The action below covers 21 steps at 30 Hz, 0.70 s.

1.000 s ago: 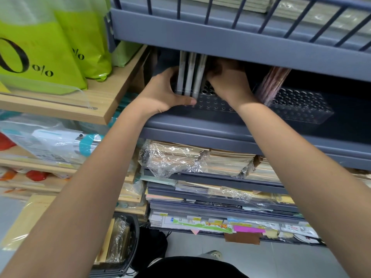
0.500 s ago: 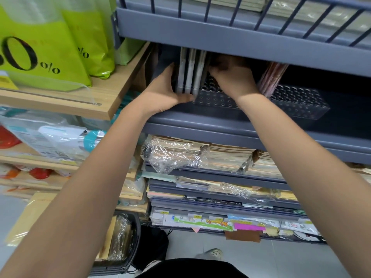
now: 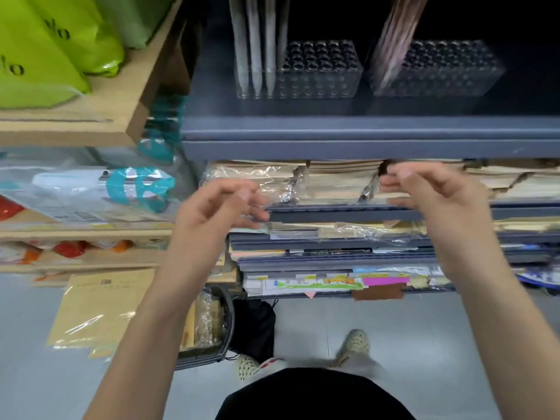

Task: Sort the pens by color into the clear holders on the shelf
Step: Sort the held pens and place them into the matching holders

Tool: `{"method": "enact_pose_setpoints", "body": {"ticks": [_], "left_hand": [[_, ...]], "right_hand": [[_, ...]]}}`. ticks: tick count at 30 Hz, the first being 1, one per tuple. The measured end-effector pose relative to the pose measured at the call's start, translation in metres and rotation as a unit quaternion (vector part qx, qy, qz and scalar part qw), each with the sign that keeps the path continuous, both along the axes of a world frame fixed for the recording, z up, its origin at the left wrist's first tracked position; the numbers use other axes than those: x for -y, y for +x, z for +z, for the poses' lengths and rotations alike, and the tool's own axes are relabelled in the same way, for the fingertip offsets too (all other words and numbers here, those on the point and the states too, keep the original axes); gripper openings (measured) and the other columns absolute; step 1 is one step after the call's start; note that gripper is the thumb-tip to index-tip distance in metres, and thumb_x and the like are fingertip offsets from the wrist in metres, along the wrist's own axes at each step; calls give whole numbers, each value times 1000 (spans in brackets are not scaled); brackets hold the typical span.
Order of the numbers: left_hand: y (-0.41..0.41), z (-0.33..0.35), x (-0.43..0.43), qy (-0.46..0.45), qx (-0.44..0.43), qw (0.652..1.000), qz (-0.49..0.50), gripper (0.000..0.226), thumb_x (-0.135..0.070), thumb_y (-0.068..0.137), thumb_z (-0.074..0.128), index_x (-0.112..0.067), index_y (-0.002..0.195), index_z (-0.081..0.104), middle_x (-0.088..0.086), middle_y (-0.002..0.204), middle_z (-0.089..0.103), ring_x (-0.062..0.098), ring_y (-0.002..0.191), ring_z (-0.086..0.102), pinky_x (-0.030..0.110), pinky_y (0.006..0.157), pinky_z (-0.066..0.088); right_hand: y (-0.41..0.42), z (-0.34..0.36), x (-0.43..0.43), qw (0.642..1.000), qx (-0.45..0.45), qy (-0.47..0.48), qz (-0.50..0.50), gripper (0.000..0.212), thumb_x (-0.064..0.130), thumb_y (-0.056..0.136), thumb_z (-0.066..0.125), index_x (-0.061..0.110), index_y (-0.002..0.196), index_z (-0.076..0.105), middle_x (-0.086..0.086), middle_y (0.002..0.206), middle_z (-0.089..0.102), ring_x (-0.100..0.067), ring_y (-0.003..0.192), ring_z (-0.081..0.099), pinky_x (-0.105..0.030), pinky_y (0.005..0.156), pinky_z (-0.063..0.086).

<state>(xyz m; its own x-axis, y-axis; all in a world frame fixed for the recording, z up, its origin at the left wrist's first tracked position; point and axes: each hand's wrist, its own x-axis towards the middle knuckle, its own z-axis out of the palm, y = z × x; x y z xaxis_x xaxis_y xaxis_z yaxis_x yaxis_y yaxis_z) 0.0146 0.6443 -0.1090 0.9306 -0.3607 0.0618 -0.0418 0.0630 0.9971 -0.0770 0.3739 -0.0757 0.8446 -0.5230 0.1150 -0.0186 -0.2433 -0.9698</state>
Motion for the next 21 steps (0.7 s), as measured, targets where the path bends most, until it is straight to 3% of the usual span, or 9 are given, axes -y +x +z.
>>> {"method": "enact_pose_setpoints", "body": {"ticks": [4, 7, 9, 13, 15, 17, 21], "left_hand": [[-59, -110, 7, 140, -145, 980, 10, 14, -17, 101, 60, -12, 99, 73, 7, 94, 77, 27, 82, 74, 26, 68, 60], [-105, -190, 21, 209, -241, 948, -8, 14, -8, 101, 57, -4, 96, 70, 13, 88, 76, 28, 76, 71, 25, 62, 58], [-135, -230, 32, 266, -279, 922, -40, 14, -6, 101, 55, -5, 97, 69, 16, 93, 75, 28, 80, 73, 26, 66, 58], [-186, -267, 71, 347, -290, 889, -78, 16, -2, 98, 61, -9, 91, 74, 11, 93, 77, 30, 95, 72, 44, 90, 57], [-207, -270, 99, 377, -258, 885, -89, 18, -3, 96, 64, -13, 86, 76, 4, 89, 77, 16, 91, 72, 34, 92, 54], [-224, -269, 129, 387, -240, 885, -98, 24, 0, 94, 66, -16, 80, 75, 0, 82, 76, 5, 80, 68, 18, 83, 49], [-243, -263, 196, 406, -216, 875, -150, 21, -3, 92, 70, -19, 79, 75, -3, 79, 76, 3, 79, 66, 12, 79, 46]], "right_hand": [[-83, -109, 37, 967, -188, 139, -97, 9, 13, 87, 69, 18, 81, 74, -7, 90, 76, -26, 83, 73, -29, 69, 55], [-151, -192, 70, 925, -300, 192, -128, 12, 3, 90, 62, 10, 88, 71, -20, 101, 72, -32, 89, 70, -35, 74, 54], [-196, -233, 88, 900, -364, 205, -126, 12, 5, 92, 61, 11, 90, 71, -23, 104, 70, -32, 93, 67, -39, 79, 52], [-273, -279, 129, 867, -471, 138, -80, 9, 18, 90, 67, 12, 91, 75, -10, 103, 72, -25, 94, 66, -45, 96, 50], [-301, -283, 152, 866, -483, 115, -59, 8, 20, 89, 69, 15, 90, 74, -3, 99, 73, -16, 90, 63, -36, 92, 50], [-322, -280, 174, 873, -480, 82, -42, 10, 24, 89, 69, 18, 95, 74, 3, 99, 72, -11, 91, 63, -25, 84, 45], [-359, -274, 223, 877, -476, 58, -39, 17, 32, 90, 67, 22, 104, 72, 10, 96, 69, -8, 93, 63, -23, 81, 44]]}}
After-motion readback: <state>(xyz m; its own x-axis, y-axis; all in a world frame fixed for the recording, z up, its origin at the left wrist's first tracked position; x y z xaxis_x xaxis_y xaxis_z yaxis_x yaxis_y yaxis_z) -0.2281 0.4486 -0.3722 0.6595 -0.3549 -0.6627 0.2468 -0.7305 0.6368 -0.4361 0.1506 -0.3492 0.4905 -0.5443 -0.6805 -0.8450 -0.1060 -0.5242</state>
